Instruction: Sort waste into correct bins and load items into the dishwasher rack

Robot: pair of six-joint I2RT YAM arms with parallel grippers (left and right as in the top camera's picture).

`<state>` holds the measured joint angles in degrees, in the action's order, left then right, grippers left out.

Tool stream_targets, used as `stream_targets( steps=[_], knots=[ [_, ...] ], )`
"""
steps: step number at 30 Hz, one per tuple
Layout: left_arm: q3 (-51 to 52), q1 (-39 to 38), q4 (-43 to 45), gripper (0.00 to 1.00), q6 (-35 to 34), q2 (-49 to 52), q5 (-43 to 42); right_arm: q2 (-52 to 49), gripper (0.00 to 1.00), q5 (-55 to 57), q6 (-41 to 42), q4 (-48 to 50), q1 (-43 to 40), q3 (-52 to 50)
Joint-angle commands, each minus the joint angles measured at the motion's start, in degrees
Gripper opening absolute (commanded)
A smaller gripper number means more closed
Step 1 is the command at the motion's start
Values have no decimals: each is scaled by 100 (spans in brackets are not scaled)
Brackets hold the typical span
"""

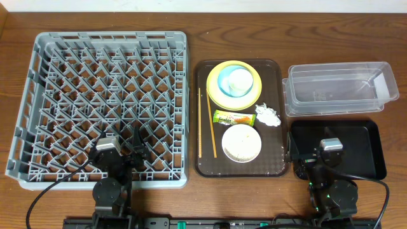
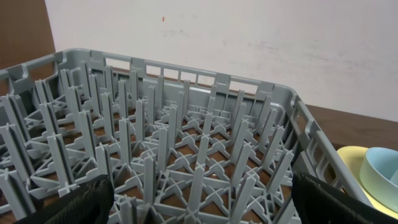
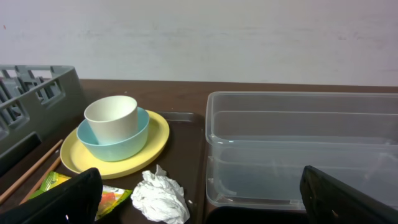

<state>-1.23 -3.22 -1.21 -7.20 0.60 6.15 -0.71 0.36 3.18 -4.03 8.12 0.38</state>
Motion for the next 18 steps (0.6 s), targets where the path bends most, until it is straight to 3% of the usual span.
stream_targets(
  steps=[1,18],
  knots=[
    [101,-24,-238,93,98,-22,50,42,99,-22,-48,-24,20,-7],
    [101,-24,-238,93,98,-22,52,44,99,-24,-48,-24,20,-7]
  ],
)
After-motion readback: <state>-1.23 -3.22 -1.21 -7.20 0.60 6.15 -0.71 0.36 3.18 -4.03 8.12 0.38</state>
